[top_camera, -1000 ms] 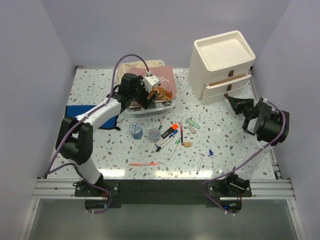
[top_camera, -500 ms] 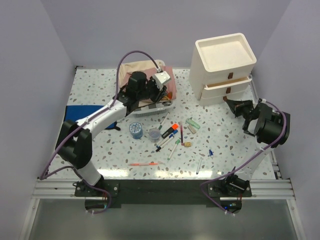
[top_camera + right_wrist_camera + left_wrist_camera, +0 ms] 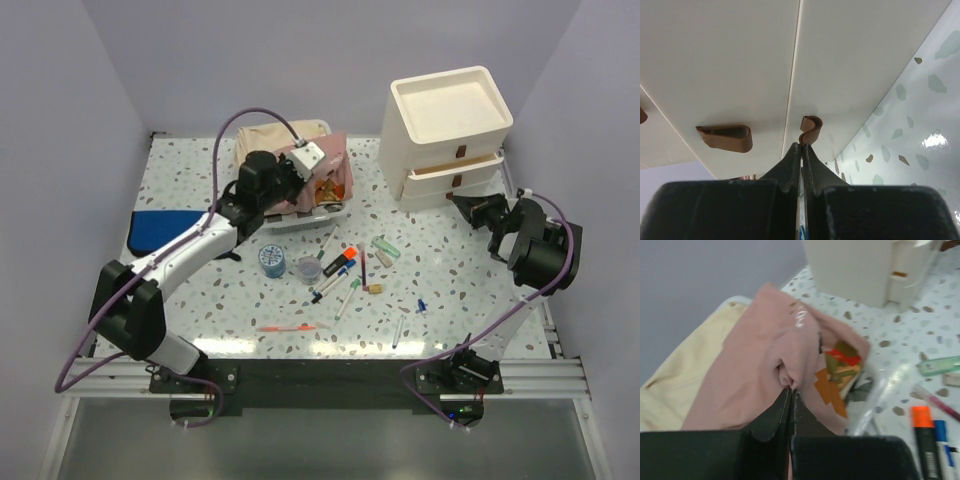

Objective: Sort the stationery into containers
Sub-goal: Close the drawer at the center of the board.

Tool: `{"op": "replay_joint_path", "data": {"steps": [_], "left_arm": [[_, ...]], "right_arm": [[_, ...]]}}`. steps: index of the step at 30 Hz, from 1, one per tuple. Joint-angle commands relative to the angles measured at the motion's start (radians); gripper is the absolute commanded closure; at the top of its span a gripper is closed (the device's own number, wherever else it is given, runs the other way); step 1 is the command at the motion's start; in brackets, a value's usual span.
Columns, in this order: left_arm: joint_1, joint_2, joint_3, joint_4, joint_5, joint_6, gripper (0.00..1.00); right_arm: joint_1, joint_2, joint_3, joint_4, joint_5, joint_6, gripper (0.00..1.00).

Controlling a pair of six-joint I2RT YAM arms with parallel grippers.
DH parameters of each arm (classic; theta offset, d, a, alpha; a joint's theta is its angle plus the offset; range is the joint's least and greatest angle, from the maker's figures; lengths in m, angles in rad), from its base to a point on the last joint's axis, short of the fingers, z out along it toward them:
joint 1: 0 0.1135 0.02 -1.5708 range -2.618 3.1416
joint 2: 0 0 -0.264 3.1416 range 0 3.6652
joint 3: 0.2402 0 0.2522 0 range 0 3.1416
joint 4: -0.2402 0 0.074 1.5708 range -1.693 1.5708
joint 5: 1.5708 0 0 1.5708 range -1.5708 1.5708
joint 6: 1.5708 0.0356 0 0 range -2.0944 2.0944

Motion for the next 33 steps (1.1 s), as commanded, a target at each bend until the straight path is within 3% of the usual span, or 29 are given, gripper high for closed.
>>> {"op": "replay_joint_path", "data": {"steps": [1, 6, 12, 14, 15, 18, 21, 24, 26, 28, 29, 31, 33], "left_arm": [[0.133, 0.000, 0.008, 0.122, -0.102, 0.092, 1.00], [0.190, 0.017, 0.014, 0.078, -0.040, 0.154, 1.00], [0.211, 0.038, -0.004, 0.104, -0.088, 0.158, 1.00], [0.217, 0.044, 0.006, 0.099, -0.095, 0.151, 0.74], [0.219, 0.046, 0.011, 0.104, -0.123, 0.142, 0.45], [0.234, 0.053, 0.043, 0.108, -0.152, 0.123, 0.25], [0.259, 0.067, 0.087, 0.160, -0.203, 0.135, 0.17], [0.285, 0.118, 0.225, 0.162, -0.174, 0.128, 0.12], [0.305, 0.186, 0.377, 0.078, -0.134, 0.084, 0.11], [0.334, 0.245, 0.547, -0.104, 0.057, 0.018, 0.20], [0.366, 0.309, 0.602, -0.166, 0.132, -0.057, 0.31], [0.397, 0.365, 0.690, -0.276, 0.346, -0.142, 0.36], [0.408, 0.354, 0.640, -0.257, 0.490, -0.171, 0.36]], "right_arm": [[0.002, -0.048, 0.007, 0.009, -0.012, -0.027, 1.00], [0.002, -0.047, 0.006, -0.003, -0.010, -0.038, 1.00], [0.002, -0.057, 0.009, -0.023, -0.006, -0.046, 1.00], [0.002, -0.060, 0.007, -0.026, -0.007, -0.049, 1.00], [0.002, -0.062, 0.007, -0.029, -0.007, -0.050, 1.00], [0.002, -0.067, 0.004, -0.037, -0.001, -0.055, 1.00], [0.002, -0.076, 0.003, -0.041, -0.001, -0.058, 1.00], [0.002, -0.086, 0.010, -0.066, -0.004, -0.069, 1.00], [0.002, -0.088, 0.012, -0.072, -0.003, -0.075, 1.00], [0.002, -0.090, 0.014, -0.083, 0.002, -0.083, 1.00], [0.002, -0.094, 0.015, -0.089, 0.002, -0.087, 1.00], [0.002, -0.108, 0.017, -0.116, -0.004, -0.104, 1.00], [0.002, -0.126, 0.027, -0.165, -0.013, -0.124, 1.00]]}}
